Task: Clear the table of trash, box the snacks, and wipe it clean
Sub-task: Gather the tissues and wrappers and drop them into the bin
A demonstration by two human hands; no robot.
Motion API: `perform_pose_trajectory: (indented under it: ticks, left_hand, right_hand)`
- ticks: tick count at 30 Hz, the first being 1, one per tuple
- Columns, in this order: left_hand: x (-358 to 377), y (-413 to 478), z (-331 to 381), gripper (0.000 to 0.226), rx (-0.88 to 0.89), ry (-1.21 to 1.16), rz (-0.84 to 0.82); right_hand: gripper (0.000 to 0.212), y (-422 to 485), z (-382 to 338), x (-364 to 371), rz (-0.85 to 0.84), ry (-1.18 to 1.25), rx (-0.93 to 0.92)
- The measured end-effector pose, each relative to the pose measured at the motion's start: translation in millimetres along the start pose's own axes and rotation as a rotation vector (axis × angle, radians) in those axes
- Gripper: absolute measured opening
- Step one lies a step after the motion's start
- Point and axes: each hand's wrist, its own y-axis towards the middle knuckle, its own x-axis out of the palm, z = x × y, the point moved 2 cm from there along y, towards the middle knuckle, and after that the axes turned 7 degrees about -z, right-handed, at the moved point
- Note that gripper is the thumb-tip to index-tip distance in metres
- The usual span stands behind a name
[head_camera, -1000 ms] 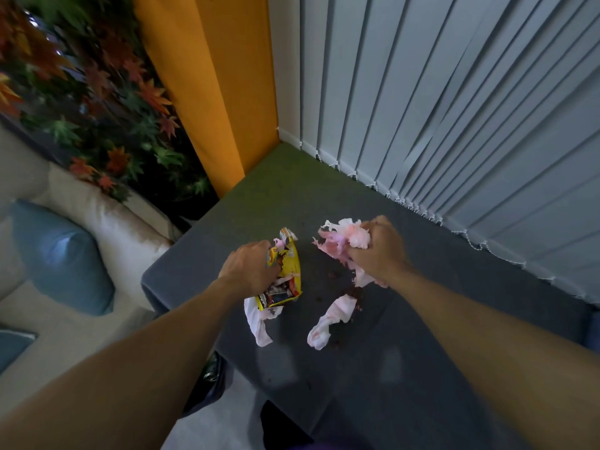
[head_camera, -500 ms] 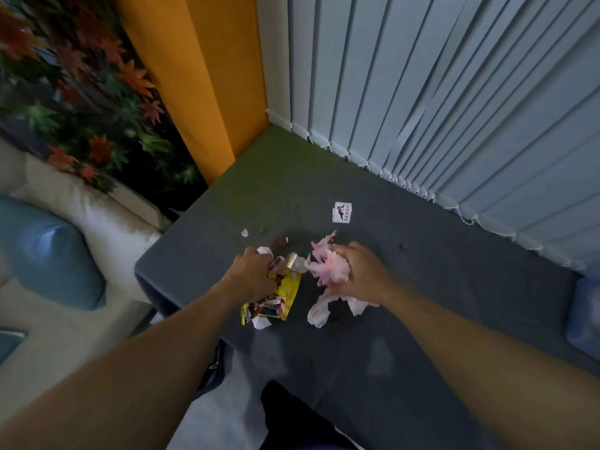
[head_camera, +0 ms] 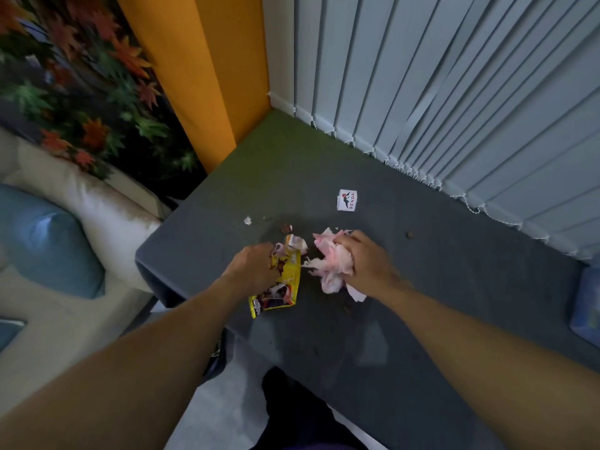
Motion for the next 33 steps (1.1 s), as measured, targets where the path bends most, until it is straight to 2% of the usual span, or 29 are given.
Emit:
perform_pose_trajectory:
  ticks: [2, 9, 15, 20, 23, 26, 33]
  left_hand:
    - [-8.2, 1.0, 2.4, 0.020, 0.011, -0.005, 0.028]
    - [-35.5, 9.2, 17.7, 0.015, 0.026, 0.004, 0.128]
    - [-45.9, 20.7, 25.7, 0.013, 0.007, -0.026, 0.144]
    - [-49.2, 30.0, 24.1, 0.017, -0.012, -0.064, 0.139]
    - [-48.6, 36.2, 22.4, 0.014, -0.044, -0.088, 0.118]
    - [-47.6, 41.1, 20.6, 0.011, -0.078, -0.104, 0.109]
    - [-52.2, 40.3, 18.1, 0.015, -0.053, -0.088, 0.120]
  right_hand:
    - [0.060, 5.4, 1.7, -12.4, 0.034, 0.014, 0.031]
    - [0.050, 33.2, 11.3, -39.7, 0.068, 0.015, 0.098]
    - [0.043, 68.4, 24.8, -46.8, 0.010, 0.018, 0.105]
    - [0.054, 101.4, 34.1, -48.1, -0.129, -0.003, 0.155]
    - [0.035, 114.1, 36.6, -44.4, -0.208, -0.029, 0.153]
    - [0.013, 116.8, 33.8, -42.8, -0.193, -0.023, 0.144]
    - [0.013, 111.8, 25.9, -50.5, -0.195, -0.035, 0.177]
